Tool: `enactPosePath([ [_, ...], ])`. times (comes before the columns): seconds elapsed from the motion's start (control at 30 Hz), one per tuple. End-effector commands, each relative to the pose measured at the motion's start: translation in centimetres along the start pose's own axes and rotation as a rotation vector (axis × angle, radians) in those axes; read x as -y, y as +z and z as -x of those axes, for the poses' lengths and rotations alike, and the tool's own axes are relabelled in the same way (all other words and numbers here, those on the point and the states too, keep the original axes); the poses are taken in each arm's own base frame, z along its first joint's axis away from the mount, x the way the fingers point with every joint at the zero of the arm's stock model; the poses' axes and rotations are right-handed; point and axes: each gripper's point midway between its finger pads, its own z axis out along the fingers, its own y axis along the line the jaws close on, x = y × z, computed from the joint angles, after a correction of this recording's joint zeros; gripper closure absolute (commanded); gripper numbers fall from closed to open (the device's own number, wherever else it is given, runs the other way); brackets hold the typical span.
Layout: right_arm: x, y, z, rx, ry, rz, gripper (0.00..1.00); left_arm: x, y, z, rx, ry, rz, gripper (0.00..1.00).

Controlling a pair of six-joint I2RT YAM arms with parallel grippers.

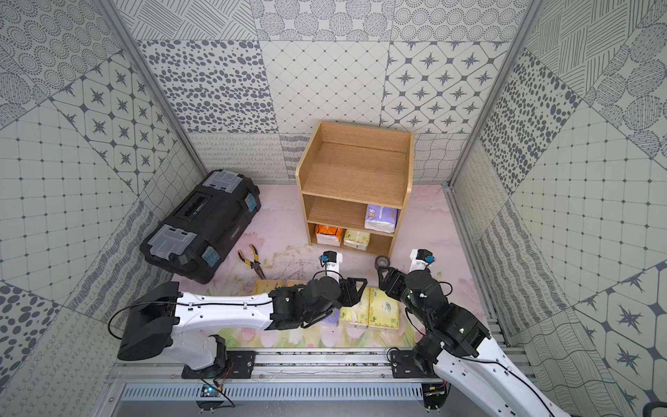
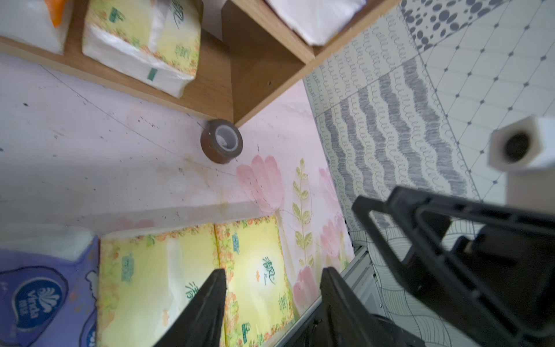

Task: Remove the tissue boxes from the shelf
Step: Place the box of tissues at the center of the board, then pick up a box of tissues from the shelf.

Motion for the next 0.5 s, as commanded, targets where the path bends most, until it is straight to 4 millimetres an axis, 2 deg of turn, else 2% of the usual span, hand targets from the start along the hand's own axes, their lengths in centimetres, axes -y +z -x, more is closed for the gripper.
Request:
enactPosePath([
  [0.0,-0.1,1.2,-0.8,-0.004,0.107,0.038,0.29,0.6,-0.1,5.1,0.126,-0.007,-0.066,0.46],
  [0.17,1.6,2.4,-2.0,-0.003,0.157,0.005,0.3,1.1,1.5,9.0,0.179,-0.015,-0.16,0.41],
  [0.47,1.8,2.2,-2.0,0.006,0.171,0.016,0.32,3.1,3.2,14.4,0.313,-0.047,-0.308,0.37],
])
